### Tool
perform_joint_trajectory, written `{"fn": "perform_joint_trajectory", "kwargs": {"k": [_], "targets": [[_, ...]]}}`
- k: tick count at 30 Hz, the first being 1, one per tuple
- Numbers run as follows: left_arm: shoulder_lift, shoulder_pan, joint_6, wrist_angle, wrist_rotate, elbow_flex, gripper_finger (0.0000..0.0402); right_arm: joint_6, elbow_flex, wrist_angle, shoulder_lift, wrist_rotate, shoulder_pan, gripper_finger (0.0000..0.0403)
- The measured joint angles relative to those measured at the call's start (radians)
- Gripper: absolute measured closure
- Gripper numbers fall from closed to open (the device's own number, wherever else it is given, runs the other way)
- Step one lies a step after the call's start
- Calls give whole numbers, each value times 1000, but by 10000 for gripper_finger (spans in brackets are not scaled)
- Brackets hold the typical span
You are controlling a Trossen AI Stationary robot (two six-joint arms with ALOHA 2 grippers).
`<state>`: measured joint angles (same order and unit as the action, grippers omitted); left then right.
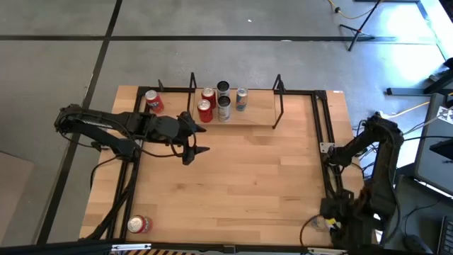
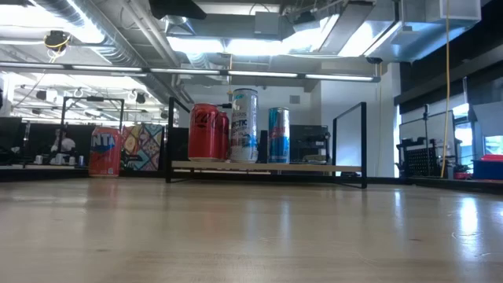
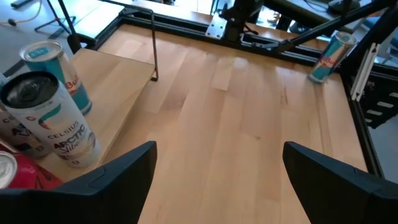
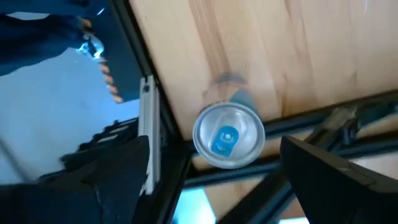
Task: Place canned beverage on shelf
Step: Put the blue soda can on the shelf and align it with the other blue soda can
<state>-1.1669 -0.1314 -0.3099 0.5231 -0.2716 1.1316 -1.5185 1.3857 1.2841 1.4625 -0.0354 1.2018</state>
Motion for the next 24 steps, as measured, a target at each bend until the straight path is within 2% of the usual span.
{"fn": "perform_joint_trajectory", "kwargs": {"k": [5, 15, 22, 24], "targets": [[1, 0, 2, -1, 7, 0, 56, -1, 0, -1, 54, 13, 46, 56], [1, 0, 0, -1, -7, 0, 56, -3, 0, 42, 130, 17, 42, 56], [1, 0, 5, -1, -7, 0, 56, -28, -63, 22, 153, -23, 42, 58], [1, 0, 5, -1, -6, 0, 56, -8, -87, -15, 153, -49, 31, 73]]}}
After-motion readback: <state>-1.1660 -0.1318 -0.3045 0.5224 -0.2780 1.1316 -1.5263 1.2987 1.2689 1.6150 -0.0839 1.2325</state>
